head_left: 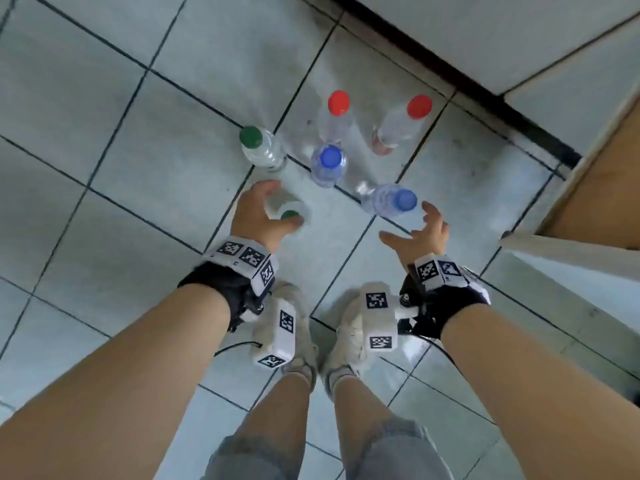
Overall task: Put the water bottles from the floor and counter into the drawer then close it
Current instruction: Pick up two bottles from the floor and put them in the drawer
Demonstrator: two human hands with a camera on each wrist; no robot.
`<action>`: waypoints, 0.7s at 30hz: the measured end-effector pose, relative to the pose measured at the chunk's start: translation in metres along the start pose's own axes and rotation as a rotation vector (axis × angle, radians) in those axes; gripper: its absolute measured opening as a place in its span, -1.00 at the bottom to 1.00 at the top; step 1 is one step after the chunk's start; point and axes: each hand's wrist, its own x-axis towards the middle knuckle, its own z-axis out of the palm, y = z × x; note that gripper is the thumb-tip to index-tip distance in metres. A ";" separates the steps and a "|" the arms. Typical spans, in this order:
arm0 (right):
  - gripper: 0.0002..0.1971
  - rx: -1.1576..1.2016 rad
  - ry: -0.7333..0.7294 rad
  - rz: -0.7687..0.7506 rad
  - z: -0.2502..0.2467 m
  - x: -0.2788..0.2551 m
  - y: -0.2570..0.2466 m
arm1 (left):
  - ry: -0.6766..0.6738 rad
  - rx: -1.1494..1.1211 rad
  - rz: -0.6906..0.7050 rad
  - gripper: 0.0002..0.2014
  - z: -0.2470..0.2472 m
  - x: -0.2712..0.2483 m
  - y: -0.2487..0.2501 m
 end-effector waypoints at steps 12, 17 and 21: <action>-0.28 0.127 -0.051 -0.136 0.051 0.107 0.036 | 0.026 -0.039 0.073 -0.60 0.052 0.050 -0.051; -0.41 0.078 -0.138 -0.076 0.035 0.072 0.027 | 0.004 -0.103 -0.010 -0.64 0.031 0.020 -0.032; -0.32 0.187 -0.217 -0.060 0.000 0.008 0.011 | -0.046 -0.176 -0.023 -0.62 -0.002 -0.040 0.007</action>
